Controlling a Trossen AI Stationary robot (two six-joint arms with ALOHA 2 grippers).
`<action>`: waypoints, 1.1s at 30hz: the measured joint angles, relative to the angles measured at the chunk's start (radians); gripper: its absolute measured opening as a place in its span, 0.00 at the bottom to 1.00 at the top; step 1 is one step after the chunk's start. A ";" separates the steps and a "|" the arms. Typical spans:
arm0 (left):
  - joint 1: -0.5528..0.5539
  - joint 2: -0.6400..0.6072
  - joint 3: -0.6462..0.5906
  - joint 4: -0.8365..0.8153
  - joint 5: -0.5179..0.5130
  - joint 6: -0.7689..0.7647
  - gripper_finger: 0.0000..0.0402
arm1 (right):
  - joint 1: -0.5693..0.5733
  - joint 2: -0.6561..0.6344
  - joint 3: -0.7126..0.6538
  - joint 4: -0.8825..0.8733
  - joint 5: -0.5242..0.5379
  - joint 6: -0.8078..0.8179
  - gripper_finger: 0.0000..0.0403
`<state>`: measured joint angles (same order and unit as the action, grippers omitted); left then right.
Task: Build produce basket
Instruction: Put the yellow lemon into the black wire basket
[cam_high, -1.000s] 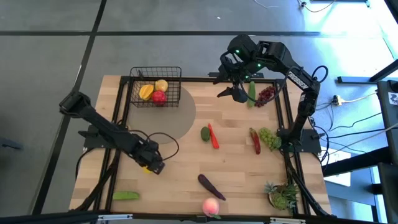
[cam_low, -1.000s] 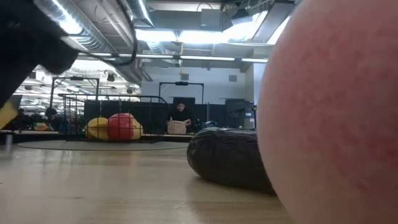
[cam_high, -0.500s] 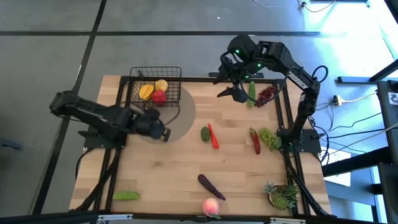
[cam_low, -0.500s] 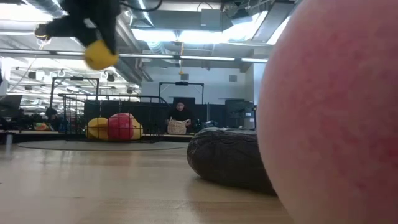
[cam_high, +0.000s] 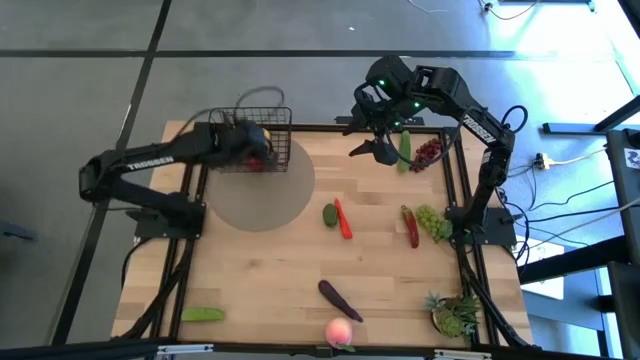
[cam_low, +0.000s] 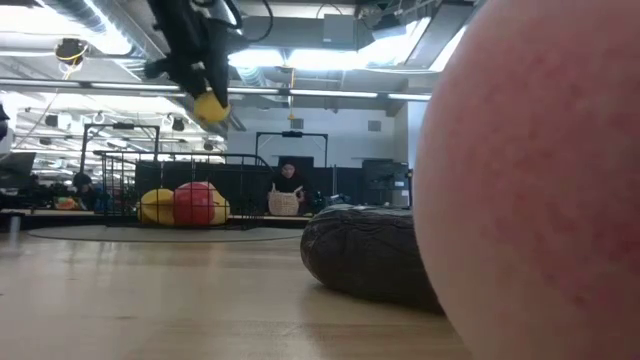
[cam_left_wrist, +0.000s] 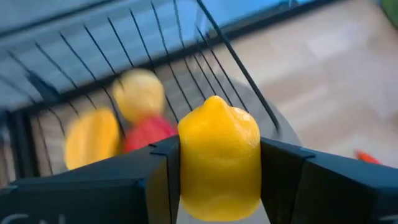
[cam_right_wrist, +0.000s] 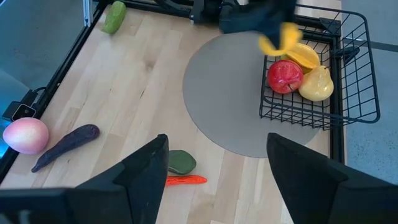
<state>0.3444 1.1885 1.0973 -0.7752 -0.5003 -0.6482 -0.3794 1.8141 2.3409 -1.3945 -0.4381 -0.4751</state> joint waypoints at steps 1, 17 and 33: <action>0.040 0.000 0.000 0.030 0.011 0.049 0.32 | 0.000 0.000 0.000 0.000 0.000 0.000 0.65; 0.469 0.110 0.001 0.342 0.376 0.347 0.32 | -0.010 0.000 0.000 0.090 0.000 0.052 0.65; 0.494 0.320 0.001 0.412 0.516 0.346 0.33 | -0.068 0.000 0.000 0.098 0.000 0.048 0.65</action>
<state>0.8387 1.5090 1.0985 -0.3630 0.0154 -0.3023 -0.4475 1.8141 2.3409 -1.2968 -0.4377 -0.4271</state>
